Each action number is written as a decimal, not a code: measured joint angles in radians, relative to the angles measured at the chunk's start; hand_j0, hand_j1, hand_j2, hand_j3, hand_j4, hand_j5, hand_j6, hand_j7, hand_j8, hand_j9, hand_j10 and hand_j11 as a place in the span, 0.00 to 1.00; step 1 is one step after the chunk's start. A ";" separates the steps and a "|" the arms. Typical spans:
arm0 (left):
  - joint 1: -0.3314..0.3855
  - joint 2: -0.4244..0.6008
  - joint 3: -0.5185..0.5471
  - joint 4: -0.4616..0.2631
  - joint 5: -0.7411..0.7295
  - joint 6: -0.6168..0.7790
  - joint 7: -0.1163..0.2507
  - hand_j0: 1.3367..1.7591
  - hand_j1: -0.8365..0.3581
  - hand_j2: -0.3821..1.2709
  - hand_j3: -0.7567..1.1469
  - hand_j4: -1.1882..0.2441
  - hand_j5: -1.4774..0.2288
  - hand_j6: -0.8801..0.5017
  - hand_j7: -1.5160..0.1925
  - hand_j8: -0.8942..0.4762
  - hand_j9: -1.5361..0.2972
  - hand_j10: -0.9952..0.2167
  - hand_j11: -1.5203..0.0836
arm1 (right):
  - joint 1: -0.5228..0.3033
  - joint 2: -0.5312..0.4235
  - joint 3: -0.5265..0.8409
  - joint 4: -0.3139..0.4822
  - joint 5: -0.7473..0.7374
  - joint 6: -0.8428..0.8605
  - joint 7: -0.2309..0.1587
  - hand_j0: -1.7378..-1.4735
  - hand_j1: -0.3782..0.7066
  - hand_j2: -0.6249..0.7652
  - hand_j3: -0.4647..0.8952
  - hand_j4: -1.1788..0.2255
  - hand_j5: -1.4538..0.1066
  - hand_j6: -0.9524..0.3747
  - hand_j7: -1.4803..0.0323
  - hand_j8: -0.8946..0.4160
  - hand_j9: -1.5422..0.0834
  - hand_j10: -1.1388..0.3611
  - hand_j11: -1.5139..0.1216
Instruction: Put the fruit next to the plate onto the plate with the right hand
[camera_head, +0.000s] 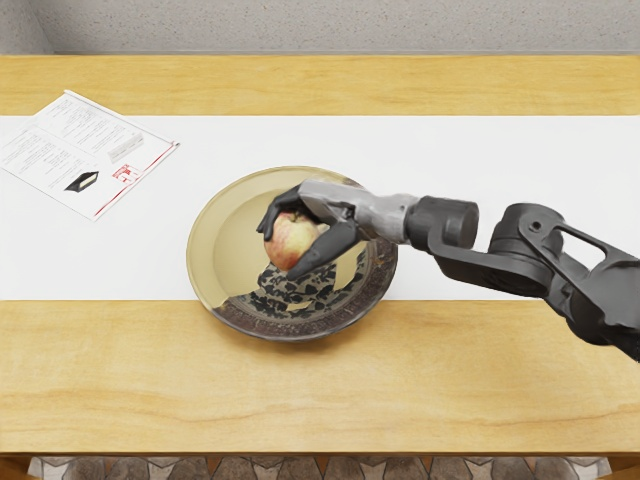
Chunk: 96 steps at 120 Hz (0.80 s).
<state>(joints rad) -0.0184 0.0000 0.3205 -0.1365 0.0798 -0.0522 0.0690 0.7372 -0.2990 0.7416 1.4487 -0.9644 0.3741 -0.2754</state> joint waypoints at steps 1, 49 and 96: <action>0.000 0.000 0.000 0.000 0.000 0.000 0.000 0.76 0.75 0.26 0.40 0.66 0.68 0.46 0.70 0.47 0.66 0.62 0.75 | 0.002 0.002 -0.003 -0.002 -0.007 -0.003 0.000 0.34 0.56 0.55 0.34 0.34 0.29 0.54 0.35 0.58 0.33 0.56 0.31; 0.000 0.000 0.000 0.000 0.000 0.000 0.000 0.76 0.75 0.26 0.40 0.66 0.68 0.46 0.70 0.47 0.66 0.62 0.75 | 0.070 0.069 -0.153 -0.075 -0.170 -0.141 -0.004 0.35 0.56 0.54 0.34 0.34 0.29 0.54 0.35 0.57 0.34 0.56 0.31; 0.000 0.000 0.000 0.000 0.000 0.000 0.000 0.76 0.75 0.26 0.40 0.66 0.68 0.46 0.70 0.47 0.66 0.62 0.75 | 0.074 0.089 -0.172 -0.129 -0.172 -0.158 -0.002 0.32 0.50 0.45 0.34 0.30 0.46 0.47 0.51 0.50 0.50 0.48 0.47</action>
<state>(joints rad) -0.0184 0.0000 0.3205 -0.1365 0.0798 -0.0521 0.0690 0.8114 -0.2103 0.5699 1.3198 -1.1369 0.2165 -0.2772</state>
